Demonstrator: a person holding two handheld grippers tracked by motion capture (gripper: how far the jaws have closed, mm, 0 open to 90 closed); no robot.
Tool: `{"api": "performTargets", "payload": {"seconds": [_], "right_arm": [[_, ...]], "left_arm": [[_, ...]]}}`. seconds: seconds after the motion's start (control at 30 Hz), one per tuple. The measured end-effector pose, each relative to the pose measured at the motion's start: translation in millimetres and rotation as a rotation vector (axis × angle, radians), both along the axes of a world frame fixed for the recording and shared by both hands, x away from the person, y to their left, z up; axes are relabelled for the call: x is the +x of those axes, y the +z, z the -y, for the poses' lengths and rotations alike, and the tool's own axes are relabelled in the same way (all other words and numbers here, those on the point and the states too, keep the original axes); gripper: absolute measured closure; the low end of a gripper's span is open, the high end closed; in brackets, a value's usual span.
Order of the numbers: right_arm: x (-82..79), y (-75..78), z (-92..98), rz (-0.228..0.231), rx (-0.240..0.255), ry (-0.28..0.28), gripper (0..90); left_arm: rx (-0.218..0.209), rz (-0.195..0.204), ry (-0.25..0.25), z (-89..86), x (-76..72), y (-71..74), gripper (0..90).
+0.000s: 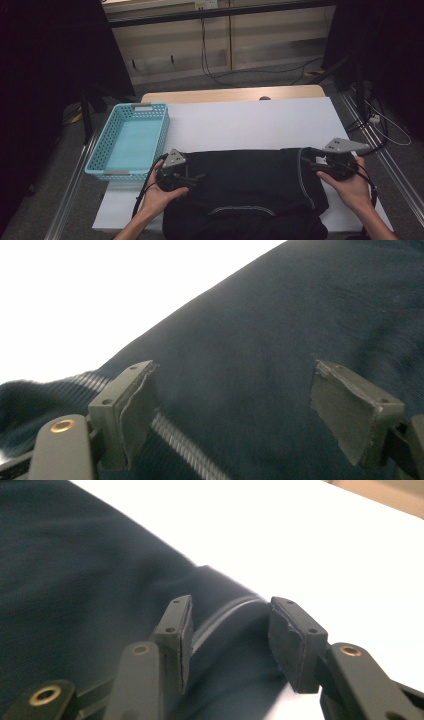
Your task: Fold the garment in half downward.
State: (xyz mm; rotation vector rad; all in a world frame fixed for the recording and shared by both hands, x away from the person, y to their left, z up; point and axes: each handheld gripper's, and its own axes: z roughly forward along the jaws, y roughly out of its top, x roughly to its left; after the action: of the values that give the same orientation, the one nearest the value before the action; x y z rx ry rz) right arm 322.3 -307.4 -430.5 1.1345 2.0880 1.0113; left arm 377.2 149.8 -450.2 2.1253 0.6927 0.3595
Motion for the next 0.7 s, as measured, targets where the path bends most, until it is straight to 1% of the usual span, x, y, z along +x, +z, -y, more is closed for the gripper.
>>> {"api": "performTargets", "payload": {"seconds": [0.07, 0.13, 0.17, 0.2, 0.27, 0.33, 0.37, 0.4, 0.43, 0.5, 0.53, 0.6, 0.63, 0.7], "right_arm": [[13.7, 0.2, 1.3, -0.01, -0.008, -0.012, 57.4], [25.5, 0.5, 2.1, -0.026, -0.009, -0.022, 58.5], [32.1, 0.4, 2.4, -0.029, -0.015, -0.03, 58.8], [39.7, -0.1, 2.6, -0.036, -0.014, -0.042, 59.0], [49.7, -1.3, 3.3, -0.034, 0.005, -0.063, 59.6], [58.0, -3.9, 4.3, -0.032, 0.024, -0.084, 60.0], [62.3, -6.1, 4.9, -0.034, 0.024, -0.095, 60.0], [66.5, -9.8, 5.3, -0.048, 0.017, -0.102, 59.9], [68.2, -13.1, 6.2, -0.06, 0.005, -0.103, 59.8], [67.0, -19.3, 9.2, -0.096, 0.005, -0.093, 58.7], [64.2, -21.3, 10.4, -0.1, 0.001, -0.08, 58.5], [57.0, -24.4, 13.3, -0.12, -0.01, -0.071, 58.5], [53.5, -26.2, 15.9, -0.12, -0.016, -0.071, 58.4], [45.8, -29.6, 21.5, -0.134, -0.011, -0.067, 58.0]], "left_arm": [[-0.005, -0.001, -0.005, 5.8, 4.8, -0.8, 19.4], [-0.025, -0.01, -0.004, 8.3, 8.8, -2.7, 19.3], [-0.024, -0.017, 0.004, 8.7, 10.9, -4.5, 19.3], [-0.017, -0.018, 0.011, 8.3, 11.7, -6.0, 19.3], [0.009, -0.024, 0.016, 7.3, 11.8, -7.9, 18.0], [0.02, -0.023, 0.023, 6.6, 11.6, -9.8, 17.4], [0.025, -0.032, 0.027, 6.3, 12.1, -10.8, 17.4], [0.03, -0.036, 0.027, 6.3, 12.8, -11.6, 17.4], [0.032, -0.038, 0.03, 6.5, 13.1, -12.6, 17.4], [0.053, -0.042, 0.031, 6.6, 13.9, -14.6, 17.4], [0.063, -0.045, 0.032, 6.3, 14.4, -15.9, 17.4], [0.069, -0.058, 0.033, 5.6, 16.1, -19.2, 17.3], [0.067, -0.053, 0.033, 5.5, 16.4, -20.1, 17.2], [0.068, -0.049, 0.031, 5.2, 16.1, -19.8, 17.2]]}}
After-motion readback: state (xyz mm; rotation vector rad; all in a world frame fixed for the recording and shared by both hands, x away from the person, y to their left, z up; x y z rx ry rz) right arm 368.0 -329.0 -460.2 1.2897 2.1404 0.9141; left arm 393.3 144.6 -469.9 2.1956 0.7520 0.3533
